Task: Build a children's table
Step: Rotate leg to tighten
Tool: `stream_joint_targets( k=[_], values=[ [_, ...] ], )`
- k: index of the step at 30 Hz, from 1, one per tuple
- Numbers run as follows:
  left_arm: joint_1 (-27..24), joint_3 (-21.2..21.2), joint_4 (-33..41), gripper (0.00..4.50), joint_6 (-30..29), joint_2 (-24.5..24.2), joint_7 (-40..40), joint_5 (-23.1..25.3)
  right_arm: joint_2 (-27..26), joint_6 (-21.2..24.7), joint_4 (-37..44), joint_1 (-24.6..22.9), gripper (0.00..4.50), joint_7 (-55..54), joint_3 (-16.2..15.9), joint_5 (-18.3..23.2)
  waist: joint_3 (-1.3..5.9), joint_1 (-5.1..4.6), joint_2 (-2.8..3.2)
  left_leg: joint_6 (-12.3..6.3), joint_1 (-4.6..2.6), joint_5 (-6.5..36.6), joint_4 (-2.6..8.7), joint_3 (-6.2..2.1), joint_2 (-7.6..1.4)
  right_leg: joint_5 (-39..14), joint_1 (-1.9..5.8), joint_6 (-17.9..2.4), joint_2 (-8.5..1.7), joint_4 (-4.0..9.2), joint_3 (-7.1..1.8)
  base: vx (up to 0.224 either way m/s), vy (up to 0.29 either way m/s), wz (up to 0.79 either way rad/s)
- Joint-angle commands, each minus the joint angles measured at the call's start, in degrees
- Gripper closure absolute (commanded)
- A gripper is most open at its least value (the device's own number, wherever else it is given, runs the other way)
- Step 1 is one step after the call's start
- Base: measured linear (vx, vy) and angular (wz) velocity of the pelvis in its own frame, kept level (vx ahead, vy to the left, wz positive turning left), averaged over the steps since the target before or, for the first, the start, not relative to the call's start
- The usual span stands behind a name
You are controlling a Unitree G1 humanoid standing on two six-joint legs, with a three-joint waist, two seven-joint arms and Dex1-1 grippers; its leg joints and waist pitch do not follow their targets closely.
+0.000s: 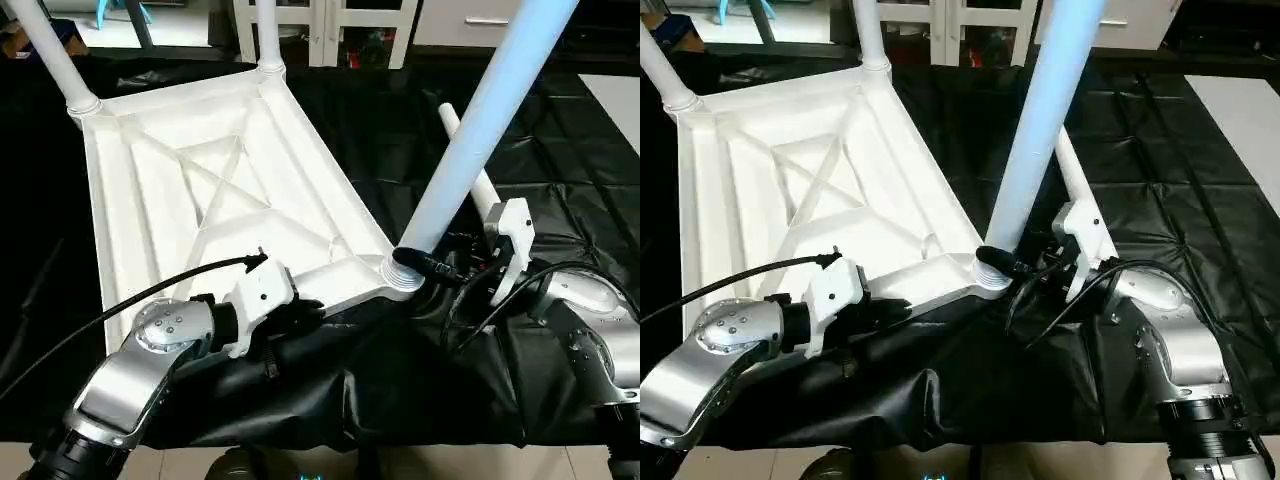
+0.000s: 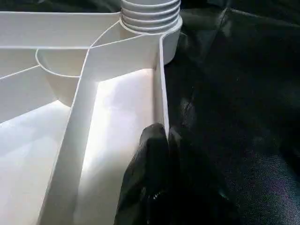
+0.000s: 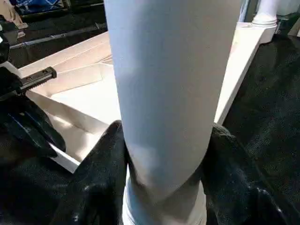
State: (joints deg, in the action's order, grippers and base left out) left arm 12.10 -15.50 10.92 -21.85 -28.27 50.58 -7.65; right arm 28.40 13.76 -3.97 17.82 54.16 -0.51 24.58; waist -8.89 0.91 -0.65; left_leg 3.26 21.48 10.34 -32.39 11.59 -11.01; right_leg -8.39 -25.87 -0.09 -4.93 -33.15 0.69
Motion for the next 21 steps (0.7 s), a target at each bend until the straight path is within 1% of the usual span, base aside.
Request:
stream_joint_targets(
  k=[1,3,4,5,6,7,8,9,10,11,12,13,14,15,16,17,18,19,20,21],
  values=[
    [-1.8,-1.6,-1.6,4.50,-0.8,-0.4,1.2,-0.3,-0.1,1.4,0.1,-0.2,2.60,-2.5,1.4,-0.4,4.07,0.15,-0.44,-7.28,-0.72,6.3,2.95,-0.16,-1.40,-6.5,3.66,-15.0,-1.40,2.48,-1.29,0.000,0.000,0.00],
    [-1.7,-1.8,-1.6,4.50,-0.9,-0.3,1.0,0.0,-0.5,1.7,-0.1,0.0,2.62,-3.8,1.3,-0.7,4.01,0.04,-0.48,-7.14,-0.66,6.3,2.98,-0.17,-1.38,-6.8,3.63,-15.0,-1.37,2.49,-1.27,0.000,0.000,0.00],
    [-0.8,-3.2,-1.9,4.50,-3.1,1.5,-1.6,1.5,-3.6,2.9,-2.2,0.9,2.62,-11.9,0.6,-4.7,3.99,0.01,-0.43,-6.99,-0.68,6.6,3.00,-0.19,-1.40,-7.3,3.61,-14.9,-1.39,2.54,-1.27,0.000,0.000,0.00],
    [-0.3,-3.8,-2.1,4.50,-4.0,2.4,-2.6,2.0,-5.1,3.3,-3.2,1.2,2.62,-15.3,0.4,-6.2,3.68,-0.34,-0.40,-6.19,-0.51,7.1,3.14,-0.11,-1.44,-9.0,3.30,-14.6,-1.38,2.81,-1.32,0.000,0.000,0.00],
    [0.5,-4.7,-2.5,4.50,-5.7,4.5,-4.8,2.7,-8.0,4.1,-5.0,1.9,2.62,-20.9,0.9,-7.4,3.60,-0.40,-0.21,-5.31,-0.46,8.0,3.27,-0.25,-1.29,-11.1,3.31,-14.0,-1.47,3.01,-1.22,0.000,0.000,0.00],
    [1.2,-5.3,-3.0,4.50,-6.9,6.1,-6.3,3.2,-10.1,4.7,-6.2,2.4,2.62,-24.5,1.3,-7.9,3.50,-0.79,-0.37,-3.09,-0.25,10.4,3.55,-0.57,-1.18,-16.3,3.51,-12.5,-1.61,3.32,-1.09,-0.054,0.007,-0.10],
    [2.3,-6.3,-4.0,4.50,-8.9,8.8,-8.8,4.1,-13.2,5.5,-8.2,3.2,2.63,-30.6,1.9,-9.3,3.43,-1.25,-0.57,-1.08,-0.50,13.5,3.70,-0.62,-1.27,-21.9,3.00,-10.4,-1.78,4.02,-1.30,-0.054,0.007,-0.10],
    [2.3,-6.3,-4.0,4.50,-8.9,8.8,-8.8,4.1,-13.2,5.5,-8.2,3.2,2.63,-30.6,1.9,-9.3,3.42,-1.03,-0.39,-0.59,-0.66,14.7,3.75,-0.76,-1.10,-23.3,2.89,-9.6,-1.68,4.23,-1.13,-0.050,0.010,-0.06],
    [4.1,-7.1,-6.3,4.50,-10.8,13.2,-13.0,5.6,-17.1,5.3,-10.7,3.9,2.63,-36.2,2.0,-10.2,3.42,-1.26,-0.55,-0.21,-0.63,15.5,3.83,-0.76,-1.07,-24.2,2.85,-9.0,-1.55,4.31,-1.17,0.000,0.000,0.00],
    [5.7,-7.7,-8.2,4.50,-12.2,17.0,-16.5,6.5,-20.3,4.3,-13.0,4.5,2.63,-40.4,1.9,-11.0,3.24,-1.37,-0.43,0.59,-0.84,17.3,4.03,-0.89,-1.09,-26.1,2.46,-7.8,-1.47,4.62,-1.10,0.000,0.000,0.00],
    [8.1,-8.7,-10.9,4.50,-13.4,22.7,-20.3,7.1,-25.0,2.8,-16.9,5.8,2.63,-44.5,1.7,-11.1,3.05,-1.50,-0.41,1.06,-1.19,19.2,4.06,-0.79,-1.08,-28.0,1.99,-7.1,-1.37,4.98,-1.07,-0.050,0.015,0.02],
    [8.7,-9.2,-11.4,4.50,-13.2,23.9,-20.5,7.1,-26.1,2.2,-18.1,6.4,2.63,-45.2,1.5,-11.0,2.95,-1.65,-0.73,1.92,-1.99,24.3,3.93,-1.17,-0.69,-33.8,1.50,-4.4,-1.25,5.80,-0.61,0.000,0.000,0.00],
    [8.9,-10.0,-11.1,4.50,-12.3,24.0,-19.5,6.9,-26.6,1.0,-18.9,7.1,2.63,-44.7,0.8,-11.5,3.04,-1.64,-0.72,1.76,-1.82,24.8,4.07,-1.39,-0.63,-33.9,1.68,-3.7,-1.30,5.81,-0.51,0.000,0.000,0.00],
    [8.9,-10.9,-10.4,4.50,-11.4,23.7,-18.0,6.7,-26.9,-0.4,-19.4,7.9,2.63,-43.9,0.0,-12.5,3.11,-1.70,-0.58,1.30,-1.47,25.4,4.35,-1.62,-0.69,-33.0,1.88,-2.8,-1.36,5.92,-0.40,0.000,0.000,0.00],
    [8.5,-11.1,-9.6,4.50,-10.5,22.6,-16.7,6.5,-26.6,-1.6,-19.2,8.3,2.63,-42.6,-0.5,-13.1,3.19,-1.78,-0.57,0.90,-1.29,25.6,4.45,-1.68,-0.67,-31.8,1.92,-2.6,-1.37,5.97,-0.33,0.000,0.000,0.00],
    [8.5,-11.1,-9.6,4.50,-10.5,22.6,-16.7,6.5,-26.6,-1.6,-19.2,8.3,2.63,-42.6,-0.5,-13.1,3.25,-1.79,-0.59,0.77,-1.22,25.5,4.55,-1.77,-0.70,-31.1,2.02,-2.6,-1.41,5.92,-0.29,0.000,0.000,0.00],
    [8.0,-10.9,-8.9,4.50,-9.6,21.1,-15.5,6.6,-25.8,-2.4,-18.3,8.3,2.63,-40.4,-0.6,-12.8,3.29,-1.87,-0.68,0.56,-1.07,25.1,4.59,-1.75,-0.68,-30.2,2.15,-2.6,-1.33,5.87,-0.29,0.000,0.000,0.00],
    [6.2,-9.9,-7.0,4.50,-6.5,16.6,-11.6,5.8,-21.9,-3.7,-14.3,7.5,2.63,-33.7,-1.5,-12.2,3.39,-1.82,-0.90,0.01,-0.76,24.1,4.68,-1.72,-0.72,-28.7,2.40,-2.8,-1.37,5.68,-0.35,0.000,0.000,0.00],
    [5.3,-9.3,-6.1,4.50,-5.3,14.7,-9.8,5.5,-20.3,-4.6,-12.5,7.1,2.28,-31.4,-1.6,-12.2,3.36,-1.75,-0.97,-0.73,-0.29,23.2,4.85,-1.94,-0.82,-27.9,2.93,-2.7,-1.56,5.50,-0.38,0.000,0.000,0.00],
    [4.0,-8.4,-4.9,4.50,-3.7,12.3,-7.5,4.8,-18.2,-4.4,-10.2,6.5,1.93,-27.9,-1.0,-10.9,3.31,-1.61,-0.87,-1.43,-0.17,22.5,4.91,-1.88,-0.93,-27.4,2.96,-2.9,-1.62,5.40,-0.50,0.000,0.000,0.00]
  ],
)
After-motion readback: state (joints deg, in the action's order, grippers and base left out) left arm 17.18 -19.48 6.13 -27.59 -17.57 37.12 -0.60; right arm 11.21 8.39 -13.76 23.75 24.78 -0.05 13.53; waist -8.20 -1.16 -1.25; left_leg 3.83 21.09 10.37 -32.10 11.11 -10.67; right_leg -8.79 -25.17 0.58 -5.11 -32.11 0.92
